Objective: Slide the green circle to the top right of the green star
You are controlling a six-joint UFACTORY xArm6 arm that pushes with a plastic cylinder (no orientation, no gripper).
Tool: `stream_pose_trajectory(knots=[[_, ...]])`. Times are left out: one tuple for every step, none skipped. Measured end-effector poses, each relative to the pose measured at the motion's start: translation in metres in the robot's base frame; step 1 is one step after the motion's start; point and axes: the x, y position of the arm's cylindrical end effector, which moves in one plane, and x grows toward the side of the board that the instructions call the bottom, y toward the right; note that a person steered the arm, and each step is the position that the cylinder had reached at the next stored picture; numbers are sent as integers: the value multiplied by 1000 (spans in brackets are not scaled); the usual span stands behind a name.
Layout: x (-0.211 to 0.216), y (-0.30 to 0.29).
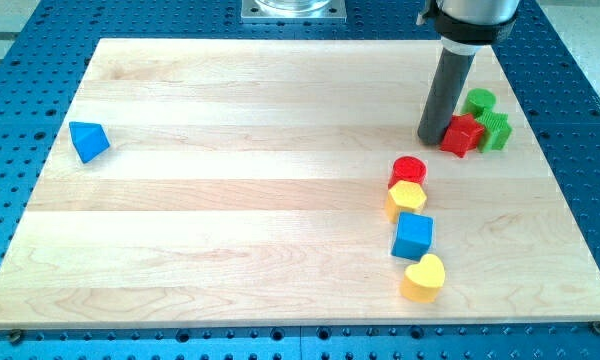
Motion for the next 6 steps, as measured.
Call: stream_pose_trajectory(knots=[[-42, 7], [-77, 32], [-63, 72], [-41, 65], [-47, 73], [-66, 116]])
